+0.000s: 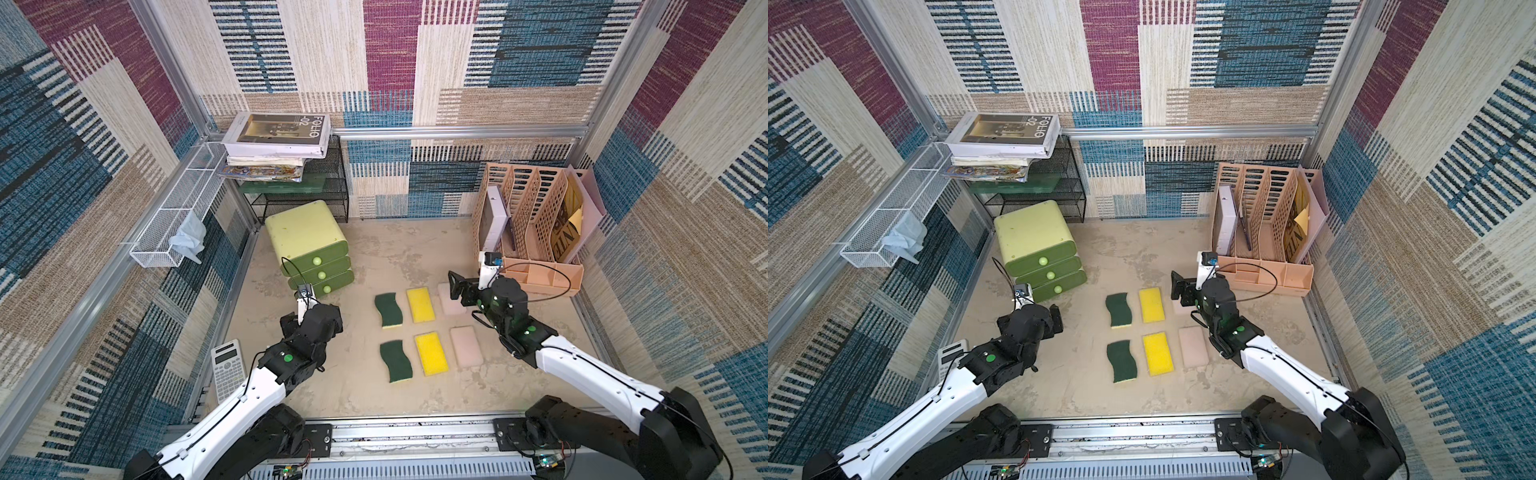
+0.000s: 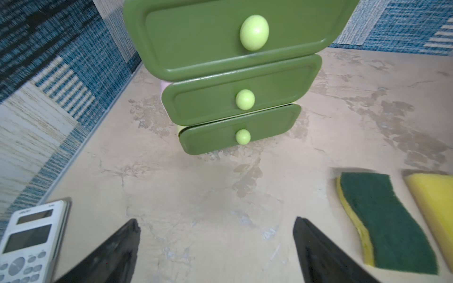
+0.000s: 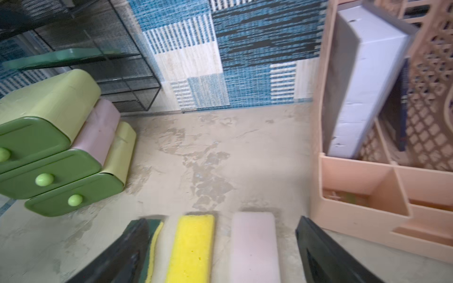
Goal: Take the sponge out of the drawer
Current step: Reset both arms
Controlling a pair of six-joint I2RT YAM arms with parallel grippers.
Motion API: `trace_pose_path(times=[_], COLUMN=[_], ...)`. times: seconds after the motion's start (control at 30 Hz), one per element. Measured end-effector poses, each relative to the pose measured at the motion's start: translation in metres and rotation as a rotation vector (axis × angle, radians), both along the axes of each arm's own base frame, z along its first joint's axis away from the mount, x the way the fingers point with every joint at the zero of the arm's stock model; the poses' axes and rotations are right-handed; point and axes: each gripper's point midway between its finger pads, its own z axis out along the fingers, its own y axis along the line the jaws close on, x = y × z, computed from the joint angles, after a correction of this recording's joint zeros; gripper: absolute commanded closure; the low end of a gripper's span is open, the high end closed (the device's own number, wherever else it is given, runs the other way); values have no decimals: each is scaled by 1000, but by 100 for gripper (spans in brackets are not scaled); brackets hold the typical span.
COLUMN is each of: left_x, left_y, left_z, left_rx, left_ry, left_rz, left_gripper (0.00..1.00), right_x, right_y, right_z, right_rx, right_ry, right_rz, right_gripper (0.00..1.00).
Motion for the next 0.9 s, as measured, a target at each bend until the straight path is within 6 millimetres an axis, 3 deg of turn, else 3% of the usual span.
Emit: trace_pose_path(times=[0.2,0.43,0.63,0.9], left_x=[5,6,17,36], left_y=[16,58,76,80], left_z=[3,-9,-28,-49], left_rx=[141,223,191,132], left_ry=[-113,-158,-135,-100], left_rz=[10,80,82,37], left_gripper=[0,0,0,0], right_x=[-13,-38,-48,-25], right_y=[-78,-155,-181,-169], right_z=[-10,-41,-69,-94], right_rx=[-9,-51,-124,-257], right_ry=[-16,-36,-36,17], right_rz=[-219,-482,-560,-455], right_gripper=[4,4,4,4])
